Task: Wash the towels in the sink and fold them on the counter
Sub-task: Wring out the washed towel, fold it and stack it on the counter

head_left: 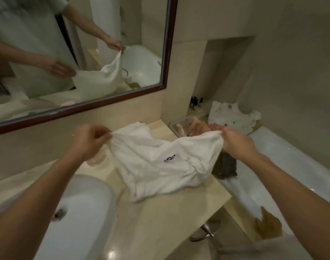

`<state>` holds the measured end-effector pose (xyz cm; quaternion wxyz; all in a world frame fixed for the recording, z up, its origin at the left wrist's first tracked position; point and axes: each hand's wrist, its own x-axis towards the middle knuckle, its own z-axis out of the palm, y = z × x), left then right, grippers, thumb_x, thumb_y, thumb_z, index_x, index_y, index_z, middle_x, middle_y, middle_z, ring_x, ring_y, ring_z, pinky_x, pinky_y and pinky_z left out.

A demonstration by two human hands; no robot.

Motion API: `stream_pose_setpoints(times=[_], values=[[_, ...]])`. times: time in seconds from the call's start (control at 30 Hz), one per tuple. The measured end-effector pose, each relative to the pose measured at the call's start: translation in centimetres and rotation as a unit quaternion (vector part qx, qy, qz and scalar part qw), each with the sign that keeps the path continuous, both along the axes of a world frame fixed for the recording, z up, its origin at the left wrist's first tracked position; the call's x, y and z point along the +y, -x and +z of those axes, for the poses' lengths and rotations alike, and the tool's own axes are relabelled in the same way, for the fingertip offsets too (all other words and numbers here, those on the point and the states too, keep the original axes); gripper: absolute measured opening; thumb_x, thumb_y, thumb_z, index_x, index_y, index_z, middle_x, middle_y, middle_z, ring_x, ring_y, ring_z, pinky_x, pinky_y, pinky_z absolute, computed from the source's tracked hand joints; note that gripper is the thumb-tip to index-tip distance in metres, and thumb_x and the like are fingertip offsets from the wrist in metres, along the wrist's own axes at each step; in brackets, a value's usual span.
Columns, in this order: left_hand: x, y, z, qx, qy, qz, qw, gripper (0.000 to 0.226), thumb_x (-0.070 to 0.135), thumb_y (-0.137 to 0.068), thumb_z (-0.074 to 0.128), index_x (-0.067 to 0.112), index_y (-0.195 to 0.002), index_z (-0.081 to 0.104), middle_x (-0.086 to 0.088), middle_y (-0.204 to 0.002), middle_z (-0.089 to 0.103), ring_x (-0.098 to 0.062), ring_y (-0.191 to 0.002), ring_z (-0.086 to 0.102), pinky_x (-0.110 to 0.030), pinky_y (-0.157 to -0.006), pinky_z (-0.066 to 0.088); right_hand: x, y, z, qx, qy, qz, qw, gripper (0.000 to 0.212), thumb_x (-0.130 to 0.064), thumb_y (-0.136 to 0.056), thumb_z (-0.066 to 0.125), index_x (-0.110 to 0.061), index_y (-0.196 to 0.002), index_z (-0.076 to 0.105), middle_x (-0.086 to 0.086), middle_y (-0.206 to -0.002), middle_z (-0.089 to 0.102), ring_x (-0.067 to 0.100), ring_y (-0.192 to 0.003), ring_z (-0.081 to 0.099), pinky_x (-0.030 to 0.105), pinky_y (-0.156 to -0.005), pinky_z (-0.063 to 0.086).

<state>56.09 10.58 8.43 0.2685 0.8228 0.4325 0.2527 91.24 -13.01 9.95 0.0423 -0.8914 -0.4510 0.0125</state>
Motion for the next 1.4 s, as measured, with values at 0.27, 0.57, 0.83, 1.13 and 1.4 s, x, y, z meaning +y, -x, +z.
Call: stream_pose_setpoints(times=[0.27, 0.57, 0.83, 1.13, 1.4], values=[[1.4, 3.2, 7.1, -0.054, -0.263, 0.016, 0.963, 0.016, 0.006, -0.090, 0.069, 0.000, -0.103, 0.075, -0.021, -0.089, 0.074, -0.035, -0.076, 0.070, -0.042, -0.074, 0.053, -3.6, -2.0, 9.7, -0.082, -0.150, 0.004, 0.985, 0.020, -0.017, -0.105, 0.044, -0.012, -0.085, 0.047, 0.015, -0.092, 0.057, 0.027, -0.080, 0.044, 0.039, -0.073, 0.036], [0.7, 1.9, 9.3, -0.118, -0.164, 0.076, 0.976, 0.015, 0.016, -0.096, 0.061, 0.008, -0.104, 0.072, -0.013, -0.096, 0.070, -0.031, -0.069, 0.070, -0.044, -0.070, 0.061, -2.8, -1.0, 12.7, -0.076, -0.197, -0.069, 0.975, 0.025, -0.019, -0.106, 0.043, 0.000, -0.098, 0.058, 0.019, -0.094, 0.060, 0.038, -0.090, 0.057, 0.040, -0.075, 0.039], [-0.6, 2.5, 9.7, 0.016, -0.203, 0.128, 0.971, 0.022, 0.035, -0.096, 0.061, 0.018, -0.104, 0.073, -0.017, -0.096, 0.067, -0.038, -0.088, 0.062, -0.041, -0.076, 0.050, -3.7, -0.3, 11.7, 0.106, -0.352, -0.090, 0.926, 0.020, -0.020, -0.106, 0.041, -0.009, -0.095, 0.053, 0.018, -0.087, 0.066, 0.015, -0.048, 0.065, 0.032, -0.051, 0.053], [-2.7, 1.7, 10.2, -0.106, -0.180, 0.138, 0.968, 0.024, 0.032, -0.098, 0.056, 0.010, -0.100, 0.064, -0.007, -0.079, 0.070, -0.024, -0.064, 0.068, -0.043, -0.065, 0.058, -4.2, 0.6, 9.2, 0.154, -0.405, -0.086, 0.897, 0.023, -0.027, -0.108, 0.039, -0.018, -0.091, 0.052, 0.013, -0.082, 0.069, 0.021, -0.069, 0.070, 0.044, -0.070, 0.060], [-7.3, -3.6, 17.3, -0.135, -0.056, -0.008, 0.989, 0.014, 0.026, -0.098, 0.059, 0.013, -0.095, 0.064, -0.005, -0.077, 0.069, -0.013, -0.067, 0.069, -0.025, -0.061, 0.051, 0.0, 6.7, 15.7, 0.176, -0.380, 0.099, 0.903, 0.032, -0.023, -0.106, 0.042, -0.017, -0.137, 0.046, 0.001, -0.094, 0.060, 0.016, -0.086, 0.062, 0.036, -0.079, 0.056]])
